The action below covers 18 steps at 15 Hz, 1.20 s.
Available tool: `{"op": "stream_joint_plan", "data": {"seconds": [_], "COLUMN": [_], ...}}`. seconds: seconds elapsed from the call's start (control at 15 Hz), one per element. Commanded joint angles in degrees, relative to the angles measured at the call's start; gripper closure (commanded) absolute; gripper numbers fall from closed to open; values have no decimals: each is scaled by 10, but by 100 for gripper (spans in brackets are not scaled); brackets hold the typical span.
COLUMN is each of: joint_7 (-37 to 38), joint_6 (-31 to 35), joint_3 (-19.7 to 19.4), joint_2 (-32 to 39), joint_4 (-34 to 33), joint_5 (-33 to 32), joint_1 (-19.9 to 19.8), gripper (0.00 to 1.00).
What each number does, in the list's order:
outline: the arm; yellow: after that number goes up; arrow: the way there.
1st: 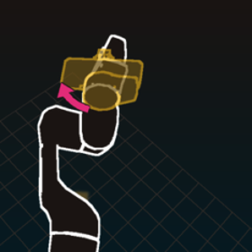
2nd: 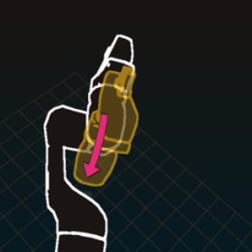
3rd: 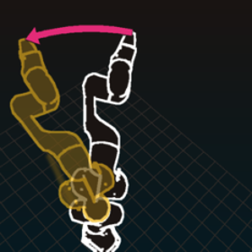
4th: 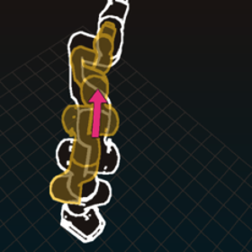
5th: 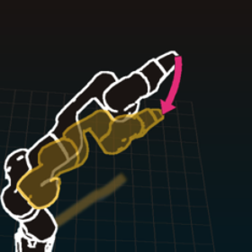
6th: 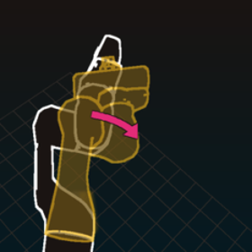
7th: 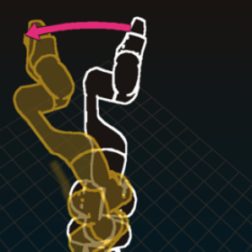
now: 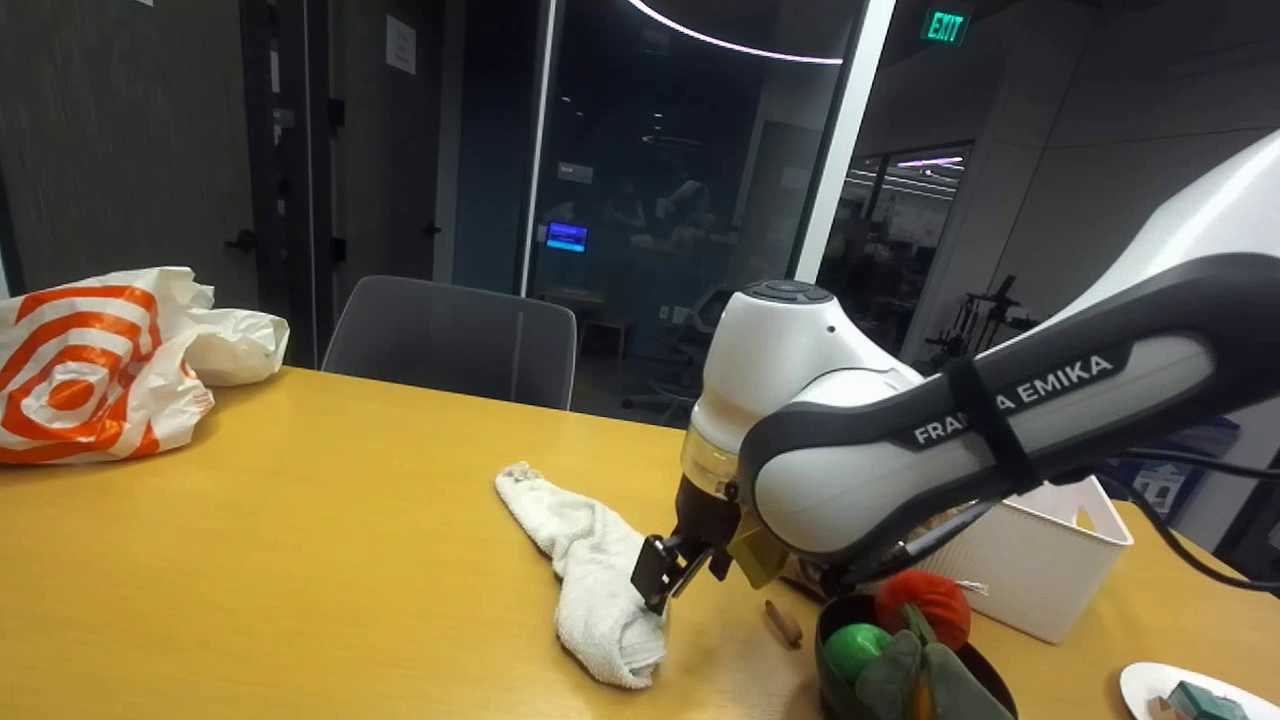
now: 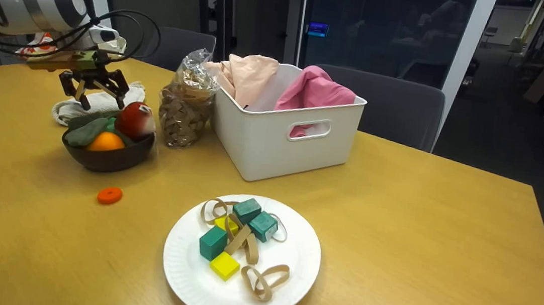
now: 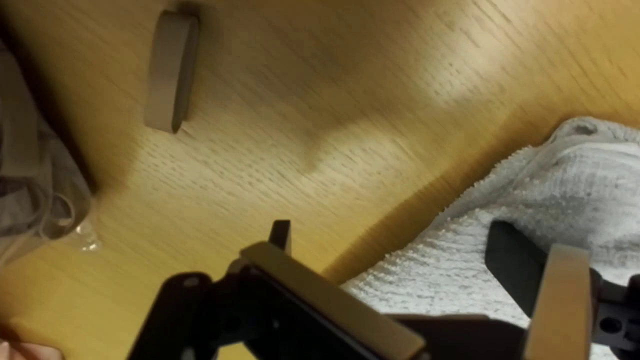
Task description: Pick up the cloths on the table and hang them around the white basket
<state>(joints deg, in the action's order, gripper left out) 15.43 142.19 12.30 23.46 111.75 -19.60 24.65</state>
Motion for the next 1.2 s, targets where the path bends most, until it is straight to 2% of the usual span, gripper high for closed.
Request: {"op": "stream_joint_plan", "data": {"seconds": [0.0,0.07,0.27,0.47,0.6,0.8,1.13], "joint_7": [-47,-38,-21,25,38,29,-45], "joint_6": [24,40,45,1,-20,-55,-130], "joint_3": [-2,-2,12,5,1,8,45], "joint_2": [-8,-9,-11,-9,-4,5,17], "joint_4": [-1,-1,-12,-24,-24,-28,-47], "joint_5": [-46,-49,-3,21,11,17,108], "joint_1": [22,26,28,43,51,51,24], "gripper": [0,0,0,0,0,0,0]}}
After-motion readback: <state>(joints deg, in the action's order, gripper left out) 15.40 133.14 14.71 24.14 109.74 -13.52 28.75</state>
